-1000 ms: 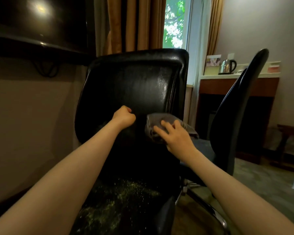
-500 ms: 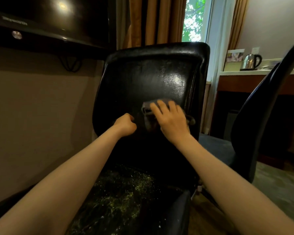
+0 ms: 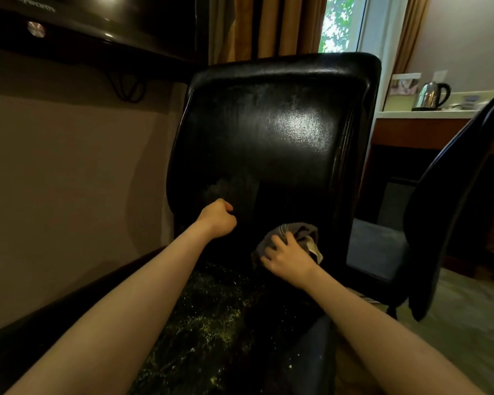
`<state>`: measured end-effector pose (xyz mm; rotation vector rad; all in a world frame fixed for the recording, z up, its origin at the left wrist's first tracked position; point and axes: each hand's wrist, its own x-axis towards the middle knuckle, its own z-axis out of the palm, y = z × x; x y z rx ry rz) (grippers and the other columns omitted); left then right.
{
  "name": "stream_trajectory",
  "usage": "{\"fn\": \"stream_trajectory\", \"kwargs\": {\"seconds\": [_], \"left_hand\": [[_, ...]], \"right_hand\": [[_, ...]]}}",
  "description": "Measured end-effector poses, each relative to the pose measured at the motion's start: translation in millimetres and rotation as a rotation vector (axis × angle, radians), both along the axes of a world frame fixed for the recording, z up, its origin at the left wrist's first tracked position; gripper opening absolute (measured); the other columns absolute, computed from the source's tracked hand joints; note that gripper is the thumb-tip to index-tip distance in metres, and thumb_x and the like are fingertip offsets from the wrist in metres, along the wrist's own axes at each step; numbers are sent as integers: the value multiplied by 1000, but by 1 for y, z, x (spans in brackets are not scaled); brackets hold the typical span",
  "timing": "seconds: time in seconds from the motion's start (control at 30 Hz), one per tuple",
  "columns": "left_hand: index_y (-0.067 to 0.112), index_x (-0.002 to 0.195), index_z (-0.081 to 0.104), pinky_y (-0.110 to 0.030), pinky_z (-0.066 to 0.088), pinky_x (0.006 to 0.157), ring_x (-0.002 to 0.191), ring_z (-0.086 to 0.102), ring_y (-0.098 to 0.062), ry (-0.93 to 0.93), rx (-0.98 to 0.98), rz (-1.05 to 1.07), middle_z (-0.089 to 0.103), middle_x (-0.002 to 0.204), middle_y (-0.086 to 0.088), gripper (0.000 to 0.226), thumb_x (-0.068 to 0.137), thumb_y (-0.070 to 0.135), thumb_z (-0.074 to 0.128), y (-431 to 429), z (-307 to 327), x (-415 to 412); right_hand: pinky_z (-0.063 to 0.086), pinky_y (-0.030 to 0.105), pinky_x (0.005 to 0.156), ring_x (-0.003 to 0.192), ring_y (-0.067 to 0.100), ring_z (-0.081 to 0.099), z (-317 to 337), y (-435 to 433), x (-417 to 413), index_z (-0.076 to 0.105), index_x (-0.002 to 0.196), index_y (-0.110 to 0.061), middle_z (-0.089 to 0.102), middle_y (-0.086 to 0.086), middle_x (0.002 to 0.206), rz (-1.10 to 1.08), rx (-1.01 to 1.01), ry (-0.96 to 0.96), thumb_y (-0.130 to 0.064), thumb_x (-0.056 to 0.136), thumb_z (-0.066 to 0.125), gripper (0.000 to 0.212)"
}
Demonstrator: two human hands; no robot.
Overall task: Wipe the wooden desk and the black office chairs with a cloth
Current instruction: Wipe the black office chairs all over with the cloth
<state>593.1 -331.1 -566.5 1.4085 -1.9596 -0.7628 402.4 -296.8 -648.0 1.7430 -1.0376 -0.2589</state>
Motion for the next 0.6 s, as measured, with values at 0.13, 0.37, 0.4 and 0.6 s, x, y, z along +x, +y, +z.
{"fn": "stream_trajectory", "kwargs": {"seconds": [0.13, 0.37, 0.4, 0.6], "left_hand": [[9, 127, 48, -34, 45, 92, 113, 54, -30, -1, -15, -3, 53, 126, -16, 38, 89, 6, 49, -5, 4, 5], [8, 129, 46, -28, 43, 82, 111, 54, -28, -9, 1, -51, 52, 126, -15, 39, 90, 6, 49, -17, -1, 7], [9, 128, 47, -27, 43, 79, 110, 55, -28, -2, 6, -53, 53, 125, -16, 38, 90, 6, 49, -19, -2, 7], [11, 128, 48, -29, 43, 75, 108, 57, -29, 60, 52, -33, 54, 123, -15, 38, 90, 5, 48, -29, -9, 0]], "right_hand": [[50, 37, 65, 77, 22, 61, 17, 5, -2, 72, 79, -27, 68, -6, 75, 204, -45, 5, -29, 69, 71, 10], [53, 41, 71, 84, 30, 64, 120, -26, 18, 73, 90, -23, 71, 5, 95, 80, -526, -362, -20, 79, 43, 32], [53, 45, 71, 87, 32, 64, 119, -29, 16, 73, 92, -22, 71, 6, 98, 12, -543, -403, -19, 78, 43, 33], [53, 46, 73, 79, 32, 61, 54, -30, 2, 74, 86, -19, 71, 9, 94, 65, -413, -277, -15, 79, 44, 31]]}}
